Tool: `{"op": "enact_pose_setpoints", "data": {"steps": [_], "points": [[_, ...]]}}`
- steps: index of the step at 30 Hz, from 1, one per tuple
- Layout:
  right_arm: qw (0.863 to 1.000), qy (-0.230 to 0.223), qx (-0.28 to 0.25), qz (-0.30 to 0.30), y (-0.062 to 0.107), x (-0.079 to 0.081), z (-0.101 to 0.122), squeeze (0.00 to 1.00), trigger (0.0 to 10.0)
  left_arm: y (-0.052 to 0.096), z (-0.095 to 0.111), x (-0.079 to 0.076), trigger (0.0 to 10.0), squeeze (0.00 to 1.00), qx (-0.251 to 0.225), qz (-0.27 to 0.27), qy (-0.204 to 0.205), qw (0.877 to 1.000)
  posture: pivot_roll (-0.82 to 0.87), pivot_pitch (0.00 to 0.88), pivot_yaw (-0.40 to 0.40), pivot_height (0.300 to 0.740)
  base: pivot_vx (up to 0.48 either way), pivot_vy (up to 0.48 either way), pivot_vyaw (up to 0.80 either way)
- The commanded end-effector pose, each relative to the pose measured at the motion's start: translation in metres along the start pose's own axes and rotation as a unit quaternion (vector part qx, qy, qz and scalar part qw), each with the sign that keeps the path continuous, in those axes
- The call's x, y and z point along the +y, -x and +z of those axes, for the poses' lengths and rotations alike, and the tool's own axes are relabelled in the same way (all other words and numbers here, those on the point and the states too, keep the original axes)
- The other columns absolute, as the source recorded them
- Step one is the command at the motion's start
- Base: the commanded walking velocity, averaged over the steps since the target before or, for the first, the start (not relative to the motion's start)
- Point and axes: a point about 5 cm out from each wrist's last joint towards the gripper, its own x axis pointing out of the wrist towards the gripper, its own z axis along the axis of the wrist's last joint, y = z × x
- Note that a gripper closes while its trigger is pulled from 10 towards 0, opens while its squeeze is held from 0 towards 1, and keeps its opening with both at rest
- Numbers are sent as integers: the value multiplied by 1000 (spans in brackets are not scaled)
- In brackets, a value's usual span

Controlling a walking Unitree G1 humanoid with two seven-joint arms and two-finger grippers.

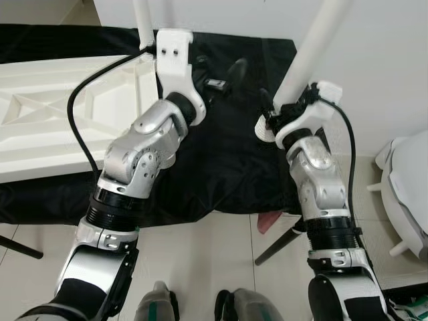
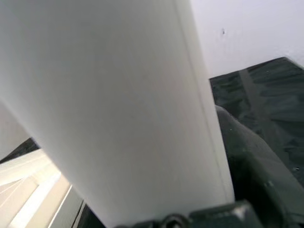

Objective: Building children table

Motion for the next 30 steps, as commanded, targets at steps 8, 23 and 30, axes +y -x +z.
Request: {"op": "enact_pose_setpoints", "data": {"steps": [8, 23, 30], "points": [[1000, -10, -23, -11, 3, 1, -2, 0, 10000, 6, -13, 11, 10000, 0, 4, 61, -35, 998, -127, 37, -6, 740, 0, 0, 0], [998, 16, -30, -49, -2, -12, -4, 0, 10000, 19, -9, -10, 10000, 0, -20, -17, -84, 996, -109, 48, -17, 740, 0, 0, 0], [998, 23, -32, -46, -5, -11, -3, 0, 10000, 21, -8, -28, 10000, 0, -21, -77, -90, 993, -112, 51, -18, 740, 0, 0, 0]]}}
